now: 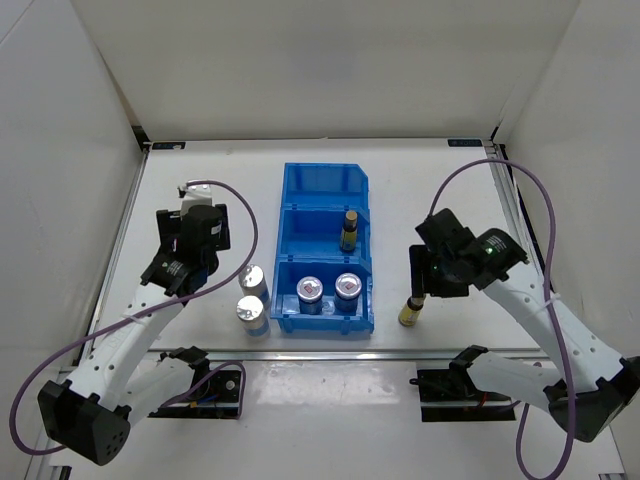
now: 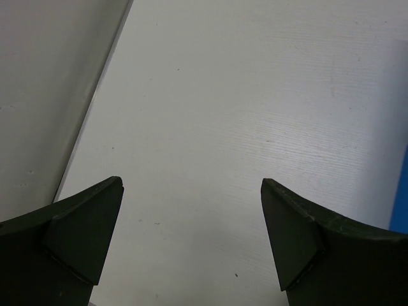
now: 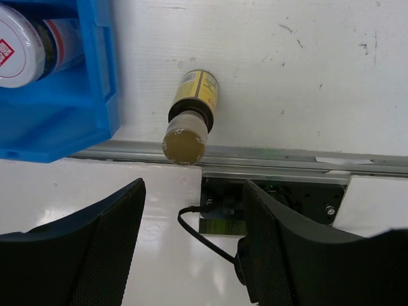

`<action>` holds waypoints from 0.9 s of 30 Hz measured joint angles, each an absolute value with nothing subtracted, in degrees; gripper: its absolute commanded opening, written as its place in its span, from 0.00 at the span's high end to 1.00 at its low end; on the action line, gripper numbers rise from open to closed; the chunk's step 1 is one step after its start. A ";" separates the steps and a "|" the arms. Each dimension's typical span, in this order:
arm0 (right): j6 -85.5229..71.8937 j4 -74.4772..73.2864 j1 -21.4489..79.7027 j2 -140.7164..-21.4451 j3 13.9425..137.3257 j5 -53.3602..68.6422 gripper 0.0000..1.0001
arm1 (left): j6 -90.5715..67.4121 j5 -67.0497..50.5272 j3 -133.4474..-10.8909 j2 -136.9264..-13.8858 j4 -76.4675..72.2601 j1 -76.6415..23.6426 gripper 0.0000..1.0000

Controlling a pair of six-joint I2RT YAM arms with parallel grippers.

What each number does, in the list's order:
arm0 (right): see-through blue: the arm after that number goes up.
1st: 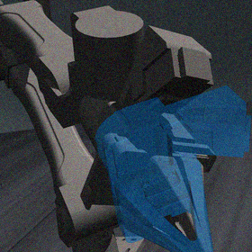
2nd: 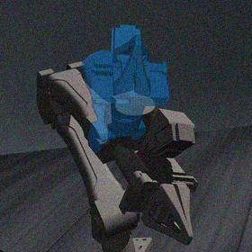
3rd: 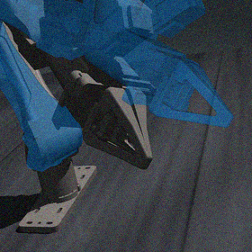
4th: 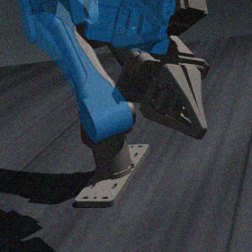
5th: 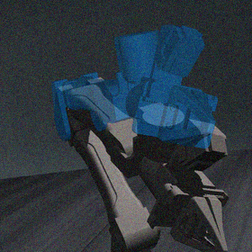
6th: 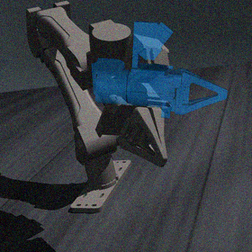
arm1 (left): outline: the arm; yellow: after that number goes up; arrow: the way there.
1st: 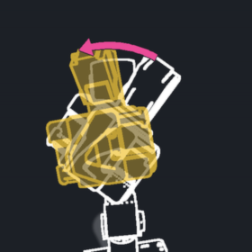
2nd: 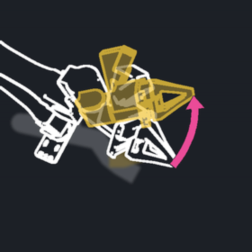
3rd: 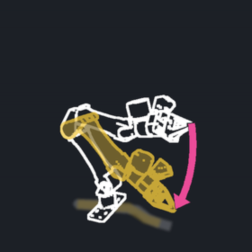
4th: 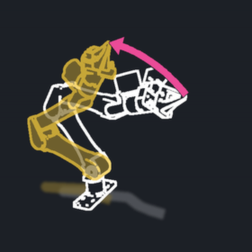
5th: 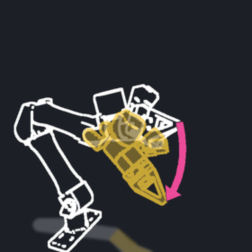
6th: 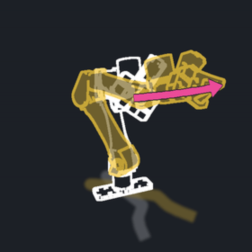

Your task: Organize the condiment bottles

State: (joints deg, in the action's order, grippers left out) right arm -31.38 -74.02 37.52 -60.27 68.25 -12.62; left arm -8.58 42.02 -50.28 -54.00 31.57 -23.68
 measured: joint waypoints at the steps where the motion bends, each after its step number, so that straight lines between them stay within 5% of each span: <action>1: -31.51 -73.32 37.52 -60.27 67.37 -12.53 0.35 | -8.62 41.63 -50.28 -54.00 31.62 -23.68 0.00; 14: -32.32 -65.32 37.52 -68.42 62.33 -11.99 0.45 | -10.46 38.50 -50.26 -52.82 33.06 -24.51 0.00; 19: -32.18 -63.33 37.52 -71.37 61.87 -13.13 0.63 | -10.68 37.93 -50.26 -51.22 33.45 -24.49 0.00; 27: -33.17 -61.98 38.30 -69.63 60.53 -13.78 0.72 | -11.27 36.84 -50.26 -48.62 33.45 -24.51 0.00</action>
State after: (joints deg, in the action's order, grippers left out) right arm -33.17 -61.98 38.30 -69.63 60.53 -13.78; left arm -11.27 36.84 -50.26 -48.62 33.45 -24.51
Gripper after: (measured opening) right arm 0.364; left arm 0.998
